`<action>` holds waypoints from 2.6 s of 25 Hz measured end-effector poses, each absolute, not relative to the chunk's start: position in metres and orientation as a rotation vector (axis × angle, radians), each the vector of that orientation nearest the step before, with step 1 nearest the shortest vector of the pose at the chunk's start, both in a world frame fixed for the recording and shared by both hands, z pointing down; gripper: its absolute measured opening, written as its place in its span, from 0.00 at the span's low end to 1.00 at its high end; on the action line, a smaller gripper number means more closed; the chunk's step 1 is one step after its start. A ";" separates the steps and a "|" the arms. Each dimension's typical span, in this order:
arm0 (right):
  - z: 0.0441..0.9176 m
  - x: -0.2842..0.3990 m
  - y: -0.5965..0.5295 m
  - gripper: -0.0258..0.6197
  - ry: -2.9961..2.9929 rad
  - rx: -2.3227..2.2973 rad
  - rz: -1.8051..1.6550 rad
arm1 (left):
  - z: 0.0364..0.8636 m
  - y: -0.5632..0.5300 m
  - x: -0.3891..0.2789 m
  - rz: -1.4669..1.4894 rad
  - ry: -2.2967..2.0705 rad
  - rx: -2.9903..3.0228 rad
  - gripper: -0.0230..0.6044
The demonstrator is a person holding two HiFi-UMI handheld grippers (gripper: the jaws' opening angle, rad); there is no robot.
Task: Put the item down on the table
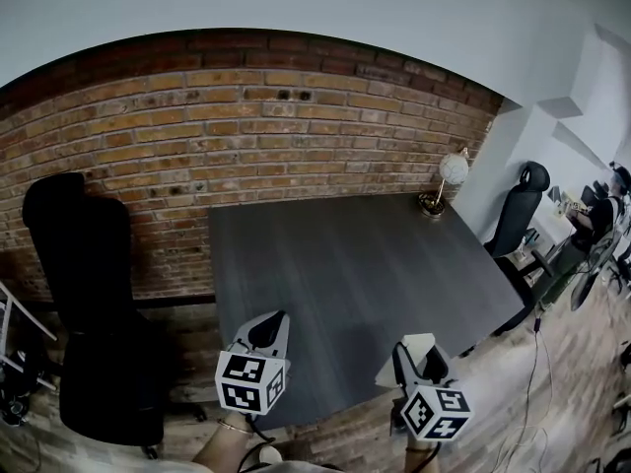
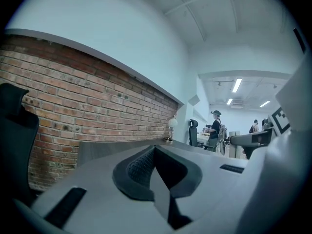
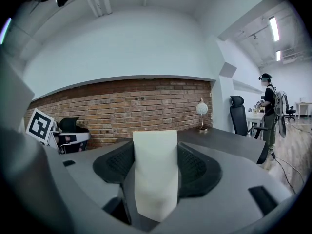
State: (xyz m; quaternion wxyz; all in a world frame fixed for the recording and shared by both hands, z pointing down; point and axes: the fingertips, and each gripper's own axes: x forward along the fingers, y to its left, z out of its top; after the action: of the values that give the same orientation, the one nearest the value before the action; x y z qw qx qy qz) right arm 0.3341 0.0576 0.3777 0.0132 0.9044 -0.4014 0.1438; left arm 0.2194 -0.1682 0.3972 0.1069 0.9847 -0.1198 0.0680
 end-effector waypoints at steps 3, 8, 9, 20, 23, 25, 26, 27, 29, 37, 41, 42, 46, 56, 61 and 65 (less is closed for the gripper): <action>0.381 0.340 0.048 0.50 -1.274 2.796 0.464 | 0.403 -0.171 0.215 0.209 -0.381 2.885 0.05; 0.377 0.358 0.024 0.50 -1.351 2.749 0.443 | 0.413 -0.179 0.205 0.228 -0.467 2.858 0.05; 0.376 0.362 0.017 0.50 -1.371 2.736 0.436 | 0.415 -0.181 0.203 0.232 -0.492 2.852 0.05; 0.363 0.412 -0.062 0.50 -1.658 2.554 0.381 | 0.406 -0.223 0.203 0.206 -0.830 2.780 0.05; 0.359 0.422 -0.086 0.50 -1.753 2.476 0.387 | 0.401 -0.230 0.201 0.192 -0.936 2.737 0.05; 0.359 0.422 -0.099 0.50 -1.810 2.416 0.391 | 0.400 -0.231 0.197 0.195 -0.994 2.717 0.05; 0.359 0.422 -0.103 0.50 -1.832 2.394 0.388 | 0.399 -0.231 0.195 0.198 -1.019 2.715 0.05; 0.359 0.423 -0.108 0.50 -1.849 2.379 0.384 | 0.399 -0.231 0.194 0.200 -1.042 2.715 0.05; 0.365 0.424 -0.117 0.50 -1.878 2.357 0.390 | 0.401 -0.233 0.188 0.204 -1.089 2.710 0.05; 0.382 0.412 -0.129 0.50 -1.941 2.273 0.410 | 0.417 -0.237 0.158 0.212 -1.203 2.616 0.05; 0.387 0.408 -0.131 0.50 -1.985 2.214 0.396 | 0.415 -0.235 0.161 0.223 -1.212 2.634 0.05; 0.389 0.407 -0.133 0.50 -2.001 2.193 0.392 | 0.415 -0.235 0.161 0.229 -1.217 2.636 0.05; 0.398 0.407 -0.136 0.50 -2.059 2.132 0.404 | 0.421 -0.234 0.162 0.252 -1.250 2.627 0.05; 0.443 0.420 -0.142 0.50 -2.126 1.880 0.426 | 0.467 -0.210 0.174 0.375 -1.289 2.562 0.05; 0.467 0.418 -0.141 0.50 -2.159 1.700 0.404 | 0.487 -0.201 0.181 0.400 -1.300 2.533 0.05; 0.485 0.403 -0.138 0.50 -2.217 1.521 0.380 | 0.496 -0.197 0.182 0.387 -1.338 2.520 0.05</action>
State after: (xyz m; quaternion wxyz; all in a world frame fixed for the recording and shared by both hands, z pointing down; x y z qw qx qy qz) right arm 0.4029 -0.1375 0.4855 0.2112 0.5476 -0.7980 0.1367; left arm 0.1815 -0.1966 0.4961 0.1305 0.8677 -0.4608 0.1331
